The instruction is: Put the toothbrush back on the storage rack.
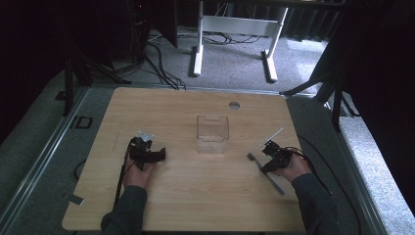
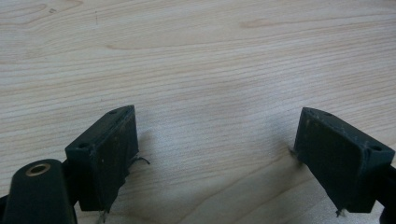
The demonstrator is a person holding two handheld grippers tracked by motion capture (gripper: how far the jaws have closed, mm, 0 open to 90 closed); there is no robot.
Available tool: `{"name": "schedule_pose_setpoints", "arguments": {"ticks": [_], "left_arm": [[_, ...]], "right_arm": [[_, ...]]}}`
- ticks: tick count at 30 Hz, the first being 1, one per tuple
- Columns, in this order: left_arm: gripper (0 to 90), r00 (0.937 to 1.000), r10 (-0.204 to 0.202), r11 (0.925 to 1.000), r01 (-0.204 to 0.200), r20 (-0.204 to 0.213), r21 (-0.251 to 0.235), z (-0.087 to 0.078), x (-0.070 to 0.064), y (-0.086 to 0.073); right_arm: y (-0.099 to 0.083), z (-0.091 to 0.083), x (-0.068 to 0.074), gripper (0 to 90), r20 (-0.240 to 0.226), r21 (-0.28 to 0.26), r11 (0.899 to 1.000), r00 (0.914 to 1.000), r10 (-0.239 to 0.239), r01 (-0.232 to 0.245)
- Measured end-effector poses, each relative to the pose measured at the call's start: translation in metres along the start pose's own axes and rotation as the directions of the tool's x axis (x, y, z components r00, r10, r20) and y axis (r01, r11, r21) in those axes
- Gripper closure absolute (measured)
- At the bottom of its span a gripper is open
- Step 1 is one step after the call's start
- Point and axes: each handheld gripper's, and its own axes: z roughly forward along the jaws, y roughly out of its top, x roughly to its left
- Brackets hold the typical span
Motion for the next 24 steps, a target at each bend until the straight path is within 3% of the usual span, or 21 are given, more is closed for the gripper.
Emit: {"name": "schedule_pose_setpoints", "arguments": {"ticks": [24], "left_arm": [[14.0, 1.0000, 0.000, 1.0000, 0.000, 0.000, 0.001, 0.000, 0.000, 0.000]], "right_arm": [[0.001, 0.010, 0.000, 73.2, 0.017, 0.036, 0.999, 0.9997, -0.015, 0.014]]}}
